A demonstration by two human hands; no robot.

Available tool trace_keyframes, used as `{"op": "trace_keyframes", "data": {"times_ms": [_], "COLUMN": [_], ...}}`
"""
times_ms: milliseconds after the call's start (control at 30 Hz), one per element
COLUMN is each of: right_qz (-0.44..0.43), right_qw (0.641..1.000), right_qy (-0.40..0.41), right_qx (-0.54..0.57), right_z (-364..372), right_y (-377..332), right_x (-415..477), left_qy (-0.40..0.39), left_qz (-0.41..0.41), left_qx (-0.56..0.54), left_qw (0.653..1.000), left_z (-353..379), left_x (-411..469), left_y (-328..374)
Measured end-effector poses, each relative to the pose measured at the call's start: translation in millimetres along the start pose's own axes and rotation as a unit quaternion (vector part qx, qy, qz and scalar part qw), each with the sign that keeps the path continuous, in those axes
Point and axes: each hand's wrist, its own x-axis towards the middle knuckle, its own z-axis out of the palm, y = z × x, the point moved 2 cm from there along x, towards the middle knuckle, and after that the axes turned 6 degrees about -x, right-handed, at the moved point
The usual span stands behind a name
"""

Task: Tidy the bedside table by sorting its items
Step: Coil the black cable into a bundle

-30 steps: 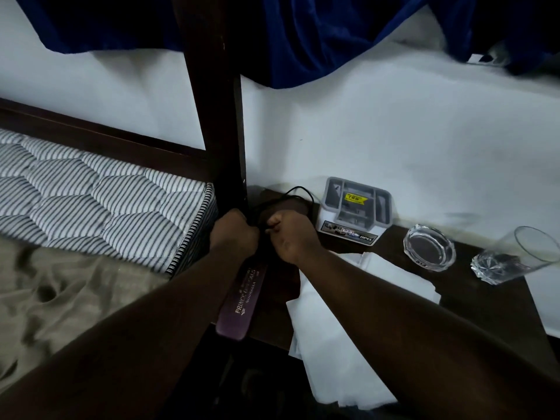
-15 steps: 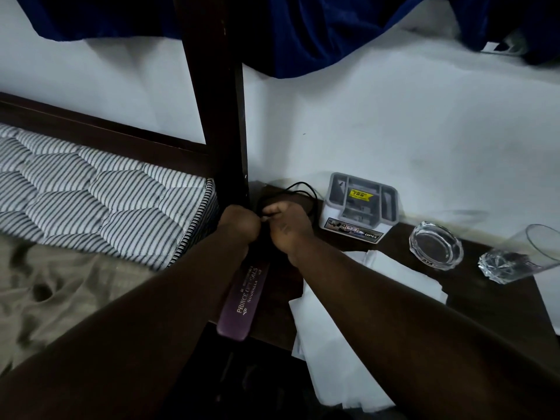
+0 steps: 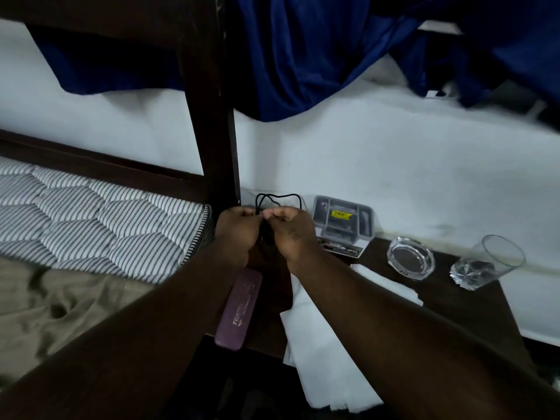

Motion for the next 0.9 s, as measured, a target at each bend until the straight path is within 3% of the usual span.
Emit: {"op": "trace_keyframes", "data": {"times_ms": [367,600,900], "right_qz": [-0.08,-0.107,-0.147], "right_qw": [0.996,0.991,0.974], "right_qy": [0.01,0.082,0.172], "right_qx": [0.029,0.018,0.029], "right_z": [-49,-81,-157], "right_y": [-99,-152,-204], "right_x": [-69,-118,-195], "left_qy": [-0.017,-0.096,-0.202], "left_qz": [0.123,0.147,0.208], "left_qx": [-0.018,-0.063,-0.031], "left_qw": [0.992,0.983,0.957], "left_z": [8,19,49], "left_x": [-86,-157,-264], "left_y": [84,128,162]}}
